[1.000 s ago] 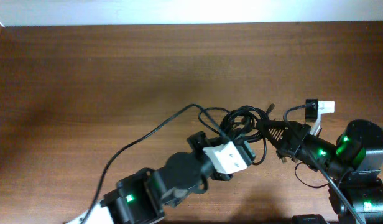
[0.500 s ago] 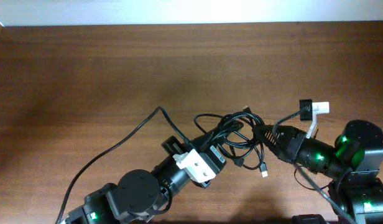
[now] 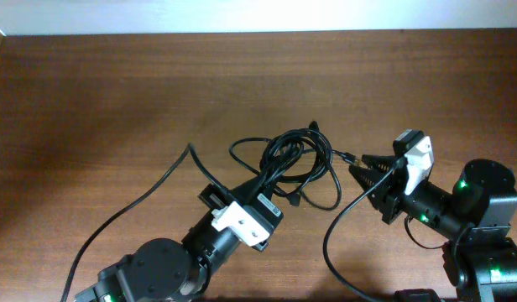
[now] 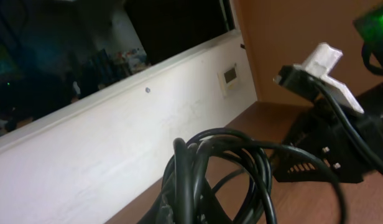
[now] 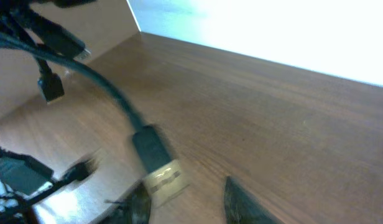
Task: Untangle cables
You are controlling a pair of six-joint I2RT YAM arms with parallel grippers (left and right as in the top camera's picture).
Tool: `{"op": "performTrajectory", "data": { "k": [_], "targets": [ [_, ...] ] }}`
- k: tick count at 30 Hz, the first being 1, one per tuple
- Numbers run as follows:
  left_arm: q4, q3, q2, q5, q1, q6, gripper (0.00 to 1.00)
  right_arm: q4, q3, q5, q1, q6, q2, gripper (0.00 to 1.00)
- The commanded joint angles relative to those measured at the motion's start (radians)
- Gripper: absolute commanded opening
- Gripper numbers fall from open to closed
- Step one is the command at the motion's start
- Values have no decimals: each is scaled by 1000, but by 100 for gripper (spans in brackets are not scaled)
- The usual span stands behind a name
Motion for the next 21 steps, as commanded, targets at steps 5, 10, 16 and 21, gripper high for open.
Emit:
{"op": "performTrajectory", "data": {
  "k": [5, 10, 16, 21],
  "targets": [
    [-248, 28, -8, 45, 2, 90, 0, 57, 71, -179, -6, 235, -66, 99],
    [-266, 28, -8, 376, 2, 583, 0, 46, 84, -275, -5, 313, -103, 99],
    [-264, 28, -8, 694, 2, 1041, 0, 33, 84, -362, -6, 301, -103, 94],
    [-145, 28, -8, 695, 2, 1061, 0, -56, 84, -364, -5, 282, -102, 84]
  ]
}}
